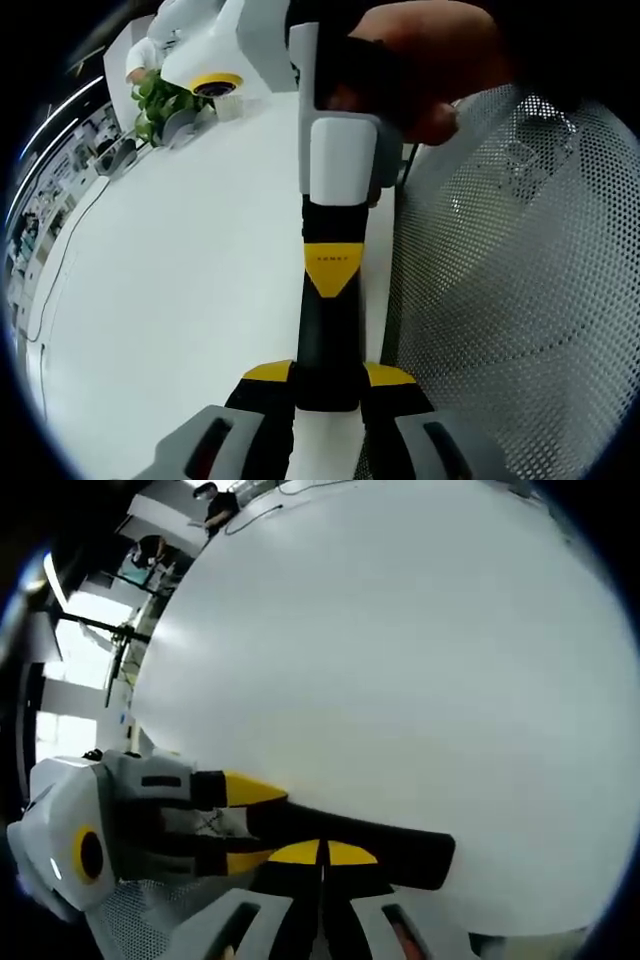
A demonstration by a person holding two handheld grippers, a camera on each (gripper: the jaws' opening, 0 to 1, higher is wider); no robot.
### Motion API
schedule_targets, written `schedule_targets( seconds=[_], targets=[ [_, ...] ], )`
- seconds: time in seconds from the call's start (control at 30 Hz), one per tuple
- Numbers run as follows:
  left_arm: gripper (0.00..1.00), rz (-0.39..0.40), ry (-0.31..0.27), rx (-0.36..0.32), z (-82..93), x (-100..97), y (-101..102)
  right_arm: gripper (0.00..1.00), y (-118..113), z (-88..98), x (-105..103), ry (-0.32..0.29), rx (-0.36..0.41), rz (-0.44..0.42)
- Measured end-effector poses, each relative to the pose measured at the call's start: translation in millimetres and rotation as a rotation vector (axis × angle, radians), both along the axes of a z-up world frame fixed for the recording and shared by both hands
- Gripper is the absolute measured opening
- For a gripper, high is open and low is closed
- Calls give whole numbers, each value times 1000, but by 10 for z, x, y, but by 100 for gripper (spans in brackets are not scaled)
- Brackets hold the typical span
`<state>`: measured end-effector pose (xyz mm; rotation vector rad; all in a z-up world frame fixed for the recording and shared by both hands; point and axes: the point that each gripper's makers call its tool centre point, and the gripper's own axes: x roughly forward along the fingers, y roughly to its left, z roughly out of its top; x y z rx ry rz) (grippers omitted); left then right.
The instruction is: Press the specified remote control buttons in sequence, fully releasing each button before pressing the next.
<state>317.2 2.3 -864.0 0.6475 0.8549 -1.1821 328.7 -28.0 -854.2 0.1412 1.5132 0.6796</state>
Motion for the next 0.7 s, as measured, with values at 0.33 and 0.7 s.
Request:
schedule_targets(
  seconds=[0.33, 0.7],
  targets=[
    [25, 3, 0, -9, -3, -1, -1, 0, 54, -22, -2, -54, -49, 56],
    [25, 18, -4, -23, -4, -3, -6, 0, 41, -10, -12, -88, -50, 108]
  ],
)
